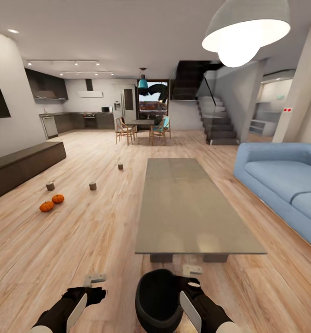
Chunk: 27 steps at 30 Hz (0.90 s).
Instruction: Place each of the two pumpkins and all three candles from the living room inside a cabinet in the living room (use any cabinet), then make sure every cabinet is closed, and position the cauldron so it is next to a table in the living room.
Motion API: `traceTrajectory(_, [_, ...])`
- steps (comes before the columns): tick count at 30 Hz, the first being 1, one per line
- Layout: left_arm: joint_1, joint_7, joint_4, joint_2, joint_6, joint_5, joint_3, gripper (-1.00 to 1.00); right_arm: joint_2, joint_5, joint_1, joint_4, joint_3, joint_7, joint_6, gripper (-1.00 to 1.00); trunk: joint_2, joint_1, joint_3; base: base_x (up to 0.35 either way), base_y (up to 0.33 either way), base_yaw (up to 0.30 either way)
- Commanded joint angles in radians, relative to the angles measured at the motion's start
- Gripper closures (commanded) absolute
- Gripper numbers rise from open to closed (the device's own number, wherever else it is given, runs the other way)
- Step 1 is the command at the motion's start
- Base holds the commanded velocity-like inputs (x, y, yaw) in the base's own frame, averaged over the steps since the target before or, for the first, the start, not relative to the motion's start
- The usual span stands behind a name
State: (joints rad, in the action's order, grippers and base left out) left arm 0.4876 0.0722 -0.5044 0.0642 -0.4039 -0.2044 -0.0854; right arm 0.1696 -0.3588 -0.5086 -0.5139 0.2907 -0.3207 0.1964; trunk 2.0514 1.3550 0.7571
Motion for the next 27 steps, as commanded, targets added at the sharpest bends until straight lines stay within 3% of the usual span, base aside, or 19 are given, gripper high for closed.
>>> traceTrajectory(1, [0.000, 0.008, -0.002, 0.002, -0.004, -0.010, -0.008, -1.00, -0.001, -0.008, -0.001, -0.002, 0.007, -0.009, 0.005, -1.00, 0.001, 0.000, 0.001, -0.139, 0.249, 0.233])
traceTrajectory(10, [0.000, 0.008, -0.002, 0.003, -0.004, -0.010, -0.008, -1.00, -0.001, -0.008, -0.001, 0.001, 0.007, -0.009, 0.005, -1.00, 0.001, 0.000, 0.001, -0.120, 0.280, 0.245])
traceTrajectory(27, [0.002, 0.008, -0.002, 0.003, -0.004, -0.009, -0.008, -1.00, 0.001, -0.008, -0.001, 0.005, 0.007, -0.008, 0.006, -1.00, 0.001, 0.000, 0.001, -0.005, 0.291, 0.248])
